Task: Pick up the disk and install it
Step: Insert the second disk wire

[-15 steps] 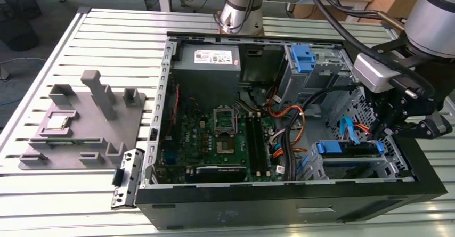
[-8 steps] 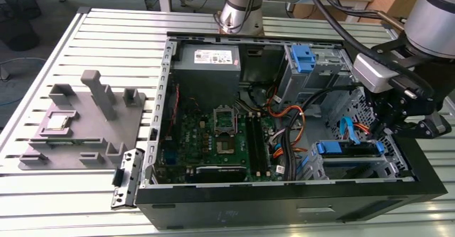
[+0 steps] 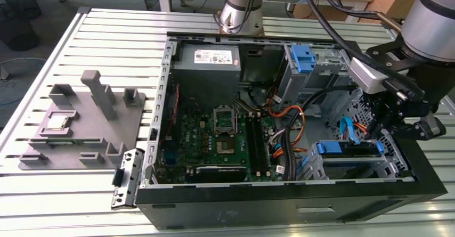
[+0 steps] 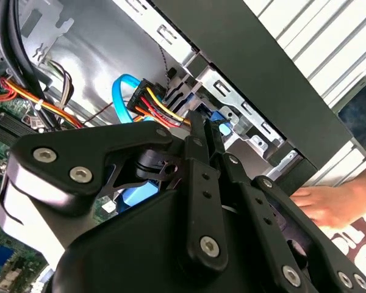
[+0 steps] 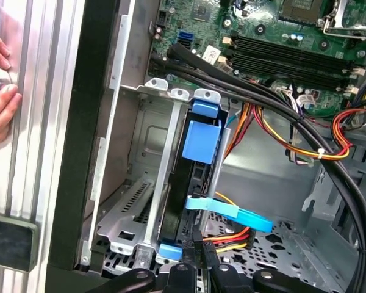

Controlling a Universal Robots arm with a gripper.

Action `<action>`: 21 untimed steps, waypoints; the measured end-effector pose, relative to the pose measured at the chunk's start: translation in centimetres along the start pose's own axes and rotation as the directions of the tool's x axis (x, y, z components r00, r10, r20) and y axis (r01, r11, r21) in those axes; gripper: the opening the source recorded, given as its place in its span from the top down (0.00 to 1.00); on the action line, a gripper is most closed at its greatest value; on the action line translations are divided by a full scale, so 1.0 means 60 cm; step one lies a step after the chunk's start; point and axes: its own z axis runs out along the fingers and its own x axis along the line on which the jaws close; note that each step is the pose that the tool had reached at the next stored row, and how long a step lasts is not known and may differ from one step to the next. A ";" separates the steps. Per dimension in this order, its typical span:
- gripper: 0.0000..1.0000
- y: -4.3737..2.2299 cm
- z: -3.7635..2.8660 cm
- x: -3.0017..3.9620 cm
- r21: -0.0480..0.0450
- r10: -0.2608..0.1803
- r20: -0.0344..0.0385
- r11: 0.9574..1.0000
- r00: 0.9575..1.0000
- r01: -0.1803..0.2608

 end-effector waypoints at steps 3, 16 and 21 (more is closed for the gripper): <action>0.84 0.000 0.000 0.000 0.000 0.003 -0.001 1.000 1.000 -0.003; 0.84 0.012 0.004 -0.001 0.023 0.031 -0.011 0.999 0.999 -0.030; 0.84 0.016 0.006 -0.002 0.031 0.044 -0.016 0.999 0.999 -0.044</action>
